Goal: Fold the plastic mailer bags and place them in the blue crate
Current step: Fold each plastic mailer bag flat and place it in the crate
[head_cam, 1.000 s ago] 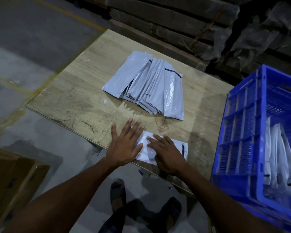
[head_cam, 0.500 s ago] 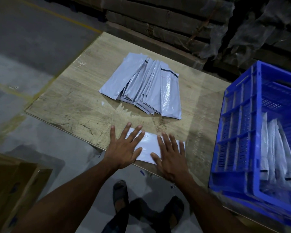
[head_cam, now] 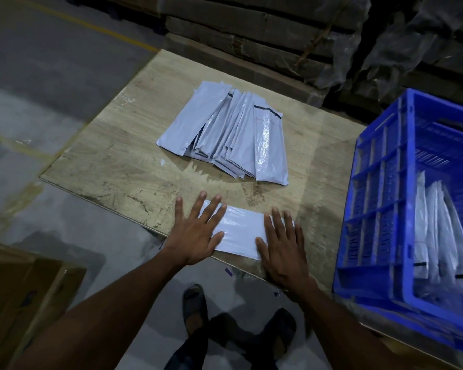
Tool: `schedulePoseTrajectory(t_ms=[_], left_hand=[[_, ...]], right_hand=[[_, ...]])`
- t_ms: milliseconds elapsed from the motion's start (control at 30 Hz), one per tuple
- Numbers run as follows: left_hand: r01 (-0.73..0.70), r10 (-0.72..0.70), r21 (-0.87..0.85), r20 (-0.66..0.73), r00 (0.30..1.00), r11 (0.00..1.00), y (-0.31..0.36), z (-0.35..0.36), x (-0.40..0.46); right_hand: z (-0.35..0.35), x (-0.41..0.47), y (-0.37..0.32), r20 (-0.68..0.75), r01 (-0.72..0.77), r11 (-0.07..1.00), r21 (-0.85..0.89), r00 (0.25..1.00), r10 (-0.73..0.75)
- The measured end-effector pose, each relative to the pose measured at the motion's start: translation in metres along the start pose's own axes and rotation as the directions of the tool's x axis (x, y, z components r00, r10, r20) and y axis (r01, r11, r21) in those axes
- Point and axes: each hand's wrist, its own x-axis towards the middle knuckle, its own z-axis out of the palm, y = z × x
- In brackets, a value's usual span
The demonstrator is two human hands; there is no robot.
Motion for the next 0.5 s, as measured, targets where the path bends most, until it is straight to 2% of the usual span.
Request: schedulePoseTrajectory(t_ms=[133,233,333,500], left_hand=[[0.021,-0.021,-0.005,-0.019,1.000,1.000,0.003,-0.003,0.000],[0.017,-0.017,-0.005,-0.020,1.000,1.000,0.004,-0.003,-0.001],[0.009,-0.009,-0.015,0.003,1.000,1.000,0.002,0.000,-0.002],[0.035,-0.035,0.001,0.009,0.999,0.999,0.005,0.002,-0.010]], right_hand=[[-0.001,-0.001,-0.008,-0.059,-0.037,0.997,-0.063,0.998,0.033],[-0.004,0.008,-0.026,-0.089,0.056,0.996,-0.070,0.994,-0.062],[-0.004,0.020,-0.036,-0.045,0.138,0.988,-0.072,0.989,-0.141],[-0.002,0.023,-0.032,-0.011,0.104,0.994,-0.031,0.995,-0.104]])
